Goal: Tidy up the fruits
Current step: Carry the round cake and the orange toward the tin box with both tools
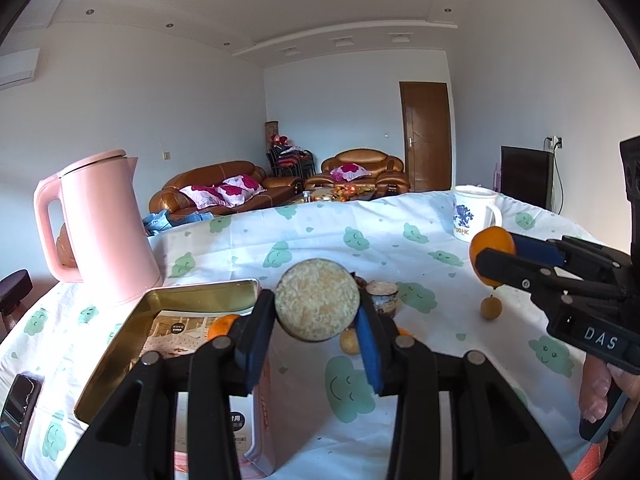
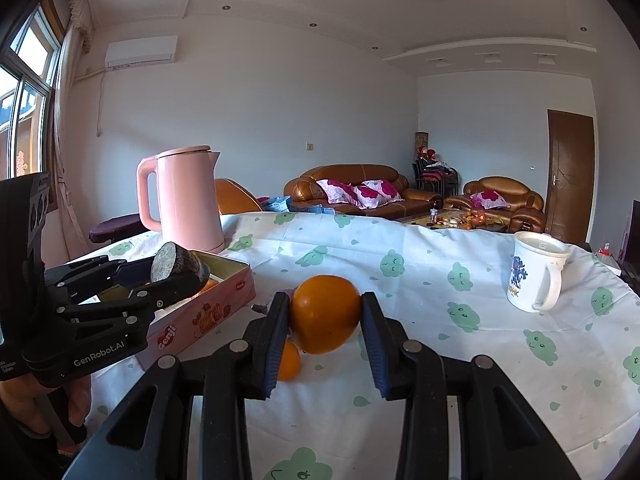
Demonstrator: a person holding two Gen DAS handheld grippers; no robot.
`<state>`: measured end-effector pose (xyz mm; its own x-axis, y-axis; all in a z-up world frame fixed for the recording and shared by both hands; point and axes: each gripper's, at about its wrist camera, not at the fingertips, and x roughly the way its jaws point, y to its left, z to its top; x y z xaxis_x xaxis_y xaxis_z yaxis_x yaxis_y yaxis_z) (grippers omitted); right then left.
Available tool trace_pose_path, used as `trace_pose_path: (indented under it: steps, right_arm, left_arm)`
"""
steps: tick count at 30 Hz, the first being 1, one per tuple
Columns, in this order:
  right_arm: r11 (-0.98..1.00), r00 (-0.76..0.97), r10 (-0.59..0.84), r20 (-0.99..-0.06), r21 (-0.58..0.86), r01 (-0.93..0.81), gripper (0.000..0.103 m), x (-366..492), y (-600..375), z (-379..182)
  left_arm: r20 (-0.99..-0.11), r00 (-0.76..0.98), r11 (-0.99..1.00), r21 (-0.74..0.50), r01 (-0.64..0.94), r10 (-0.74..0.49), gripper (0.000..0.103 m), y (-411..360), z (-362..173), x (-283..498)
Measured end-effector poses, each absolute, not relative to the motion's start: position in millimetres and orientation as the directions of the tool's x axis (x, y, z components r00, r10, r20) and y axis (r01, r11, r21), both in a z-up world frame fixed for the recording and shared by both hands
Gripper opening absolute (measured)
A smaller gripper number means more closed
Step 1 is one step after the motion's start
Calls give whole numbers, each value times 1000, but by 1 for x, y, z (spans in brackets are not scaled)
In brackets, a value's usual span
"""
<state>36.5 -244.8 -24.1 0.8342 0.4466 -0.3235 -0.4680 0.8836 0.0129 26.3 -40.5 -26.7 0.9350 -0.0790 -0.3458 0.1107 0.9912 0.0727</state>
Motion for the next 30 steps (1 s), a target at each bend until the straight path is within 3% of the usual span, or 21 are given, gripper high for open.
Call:
trace_pose_path:
  steps: [30]
  right_arm:
    - [905, 881, 408, -240, -24, -425, 38, 20, -249, -18]
  left_arm:
    - [-270, 961, 993, 80, 86, -62, 41, -38, -22, 10]
